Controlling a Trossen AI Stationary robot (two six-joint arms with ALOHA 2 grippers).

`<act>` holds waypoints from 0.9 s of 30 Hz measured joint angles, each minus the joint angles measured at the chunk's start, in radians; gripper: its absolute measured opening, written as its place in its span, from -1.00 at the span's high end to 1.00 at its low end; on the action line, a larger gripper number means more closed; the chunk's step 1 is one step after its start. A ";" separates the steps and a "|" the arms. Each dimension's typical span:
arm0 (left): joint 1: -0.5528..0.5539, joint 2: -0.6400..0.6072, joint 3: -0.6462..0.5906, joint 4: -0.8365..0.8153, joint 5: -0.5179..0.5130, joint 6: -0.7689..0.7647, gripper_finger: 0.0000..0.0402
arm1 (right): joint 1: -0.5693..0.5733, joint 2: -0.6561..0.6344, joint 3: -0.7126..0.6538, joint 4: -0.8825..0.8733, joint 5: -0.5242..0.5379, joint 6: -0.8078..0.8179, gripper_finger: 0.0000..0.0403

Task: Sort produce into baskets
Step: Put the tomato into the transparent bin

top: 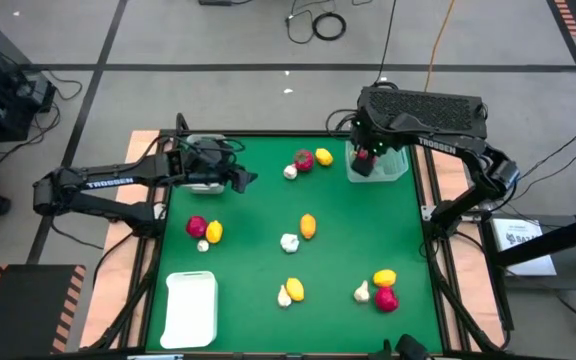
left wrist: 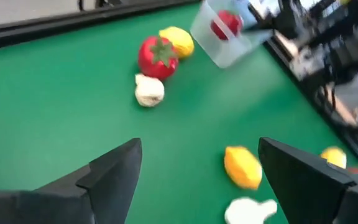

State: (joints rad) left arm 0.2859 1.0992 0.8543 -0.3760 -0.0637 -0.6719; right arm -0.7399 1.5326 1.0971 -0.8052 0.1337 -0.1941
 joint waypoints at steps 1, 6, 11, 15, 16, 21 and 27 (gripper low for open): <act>0.000 -0.001 0.000 -0.019 0.012 0.019 -0.64 | 0.000 0.000 0.007 -0.001 0.000 0.017 -0.97; 0.000 -0.001 0.000 -0.152 0.025 0.081 -0.64 | 0.002 0.000 0.081 -0.025 -0.002 0.116 -0.96; 0.000 -0.001 0.000 -0.295 0.026 0.164 -0.64 | 0.022 0.000 0.188 -0.043 -0.032 0.241 -0.95; -0.008 -0.002 0.000 -0.363 0.001 0.248 -0.64 | 0.058 -0.001 0.223 0.053 -0.153 0.331 -0.95; -0.013 -0.006 0.000 -0.374 -0.019 0.269 -0.64 | 0.074 -0.001 0.223 0.085 -0.177 0.325 -0.95; -0.047 -0.039 0.000 -0.398 -0.093 0.322 -0.64 | 0.169 0.016 0.222 0.195 -0.244 0.092 -0.95; -0.069 -0.104 0.000 -0.458 -0.142 0.309 -0.64 | 0.192 0.075 0.222 0.266 -0.268 0.033 -0.95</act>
State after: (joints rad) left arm 0.2168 0.9947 0.8547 -0.8343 -0.2055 -0.3634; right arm -0.5478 1.6076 1.3193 -0.5393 -0.1343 -0.1610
